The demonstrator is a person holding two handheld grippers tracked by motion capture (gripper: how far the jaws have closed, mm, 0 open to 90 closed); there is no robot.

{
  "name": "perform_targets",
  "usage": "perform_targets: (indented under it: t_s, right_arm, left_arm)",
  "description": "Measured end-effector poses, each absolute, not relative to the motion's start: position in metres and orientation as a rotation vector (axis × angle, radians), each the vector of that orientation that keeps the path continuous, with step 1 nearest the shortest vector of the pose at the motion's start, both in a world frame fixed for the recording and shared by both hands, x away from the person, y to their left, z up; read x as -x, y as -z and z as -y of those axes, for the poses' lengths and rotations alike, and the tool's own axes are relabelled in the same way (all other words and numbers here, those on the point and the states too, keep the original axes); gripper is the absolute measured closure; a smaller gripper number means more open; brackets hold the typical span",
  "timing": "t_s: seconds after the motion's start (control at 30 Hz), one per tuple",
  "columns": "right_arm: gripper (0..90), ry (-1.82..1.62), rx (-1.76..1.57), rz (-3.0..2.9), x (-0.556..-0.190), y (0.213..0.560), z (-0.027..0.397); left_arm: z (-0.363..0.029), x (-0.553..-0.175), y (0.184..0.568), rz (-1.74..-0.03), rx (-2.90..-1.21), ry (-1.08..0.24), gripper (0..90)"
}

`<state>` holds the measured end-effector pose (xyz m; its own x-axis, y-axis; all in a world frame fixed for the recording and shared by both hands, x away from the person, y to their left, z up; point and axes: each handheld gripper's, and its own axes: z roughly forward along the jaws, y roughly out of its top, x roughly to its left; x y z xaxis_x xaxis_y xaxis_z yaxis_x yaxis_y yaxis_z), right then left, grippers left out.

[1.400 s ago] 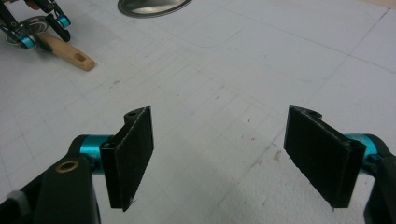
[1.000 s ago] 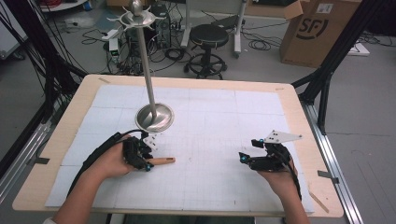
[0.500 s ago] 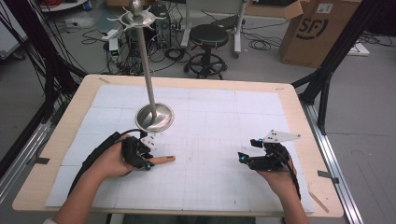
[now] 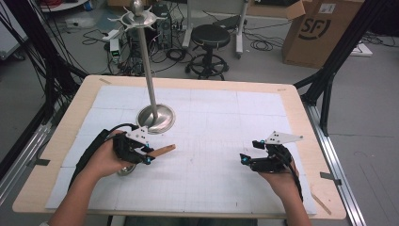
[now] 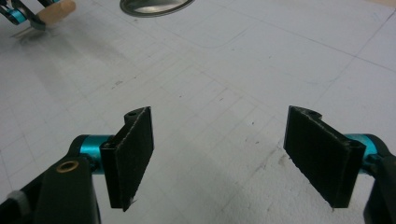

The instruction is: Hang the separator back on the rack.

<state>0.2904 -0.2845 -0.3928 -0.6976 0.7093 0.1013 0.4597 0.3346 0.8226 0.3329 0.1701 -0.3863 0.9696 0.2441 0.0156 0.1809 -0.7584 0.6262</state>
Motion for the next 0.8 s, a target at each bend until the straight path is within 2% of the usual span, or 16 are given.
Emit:
perform_targets:
  t_s: [0.5, 0.8]
  right_arm:
    - [23.1, -1.306, -1.052, -2.318, -0.291, 0.392, 0.287]
    - [23.1, -1.307, -1.046, -2.319, -0.291, 0.391, 0.285]
  left_arm:
    - [-0.191, -0.332, 0.364, -0.353, -2.153, -0.147, 67.9]
    - [-0.202, -0.329, 0.347, -0.36, -2.042, -0.194, 67.9]
